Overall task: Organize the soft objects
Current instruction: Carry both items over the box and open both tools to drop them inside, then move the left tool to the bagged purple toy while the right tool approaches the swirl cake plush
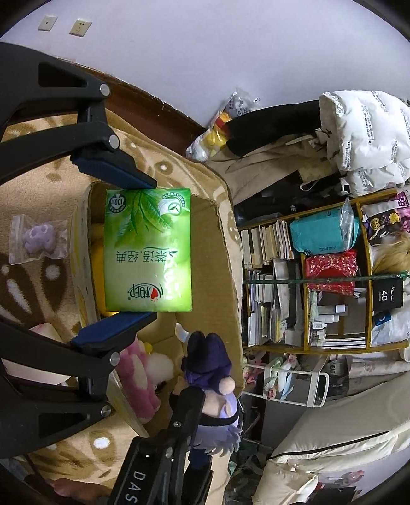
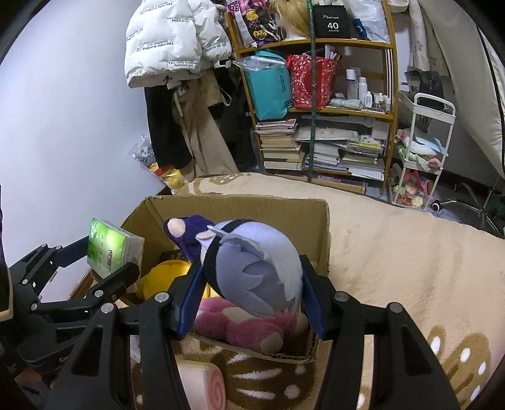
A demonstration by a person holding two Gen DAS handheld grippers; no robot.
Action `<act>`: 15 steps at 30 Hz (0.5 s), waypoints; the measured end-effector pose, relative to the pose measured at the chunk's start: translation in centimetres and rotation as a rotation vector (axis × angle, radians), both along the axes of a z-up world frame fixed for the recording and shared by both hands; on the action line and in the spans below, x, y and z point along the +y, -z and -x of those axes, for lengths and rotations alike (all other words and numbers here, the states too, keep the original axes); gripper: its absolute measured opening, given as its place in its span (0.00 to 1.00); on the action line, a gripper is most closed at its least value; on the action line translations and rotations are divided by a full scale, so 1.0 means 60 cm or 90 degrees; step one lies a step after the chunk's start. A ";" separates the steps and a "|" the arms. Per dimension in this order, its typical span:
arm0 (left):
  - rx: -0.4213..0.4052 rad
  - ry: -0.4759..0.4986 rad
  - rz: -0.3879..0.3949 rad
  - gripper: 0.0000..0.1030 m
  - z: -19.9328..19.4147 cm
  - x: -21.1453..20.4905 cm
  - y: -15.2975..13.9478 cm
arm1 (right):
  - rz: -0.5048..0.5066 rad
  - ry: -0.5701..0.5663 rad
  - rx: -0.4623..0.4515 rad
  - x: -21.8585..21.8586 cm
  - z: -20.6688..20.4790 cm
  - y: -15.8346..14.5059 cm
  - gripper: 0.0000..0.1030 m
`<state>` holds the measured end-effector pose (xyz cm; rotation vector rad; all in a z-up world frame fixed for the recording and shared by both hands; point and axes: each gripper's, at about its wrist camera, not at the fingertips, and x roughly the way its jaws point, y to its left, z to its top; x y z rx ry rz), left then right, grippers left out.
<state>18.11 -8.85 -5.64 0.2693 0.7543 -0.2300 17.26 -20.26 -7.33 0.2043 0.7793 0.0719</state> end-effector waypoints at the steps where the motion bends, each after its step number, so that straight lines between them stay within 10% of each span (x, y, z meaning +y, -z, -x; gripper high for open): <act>1: 0.001 0.001 0.000 0.71 0.000 0.000 0.001 | -0.001 0.001 0.001 0.000 -0.001 0.001 0.58; 15: 0.002 0.005 -0.007 0.84 0.009 -0.002 -0.009 | -0.017 0.008 0.022 -0.008 0.008 0.007 0.61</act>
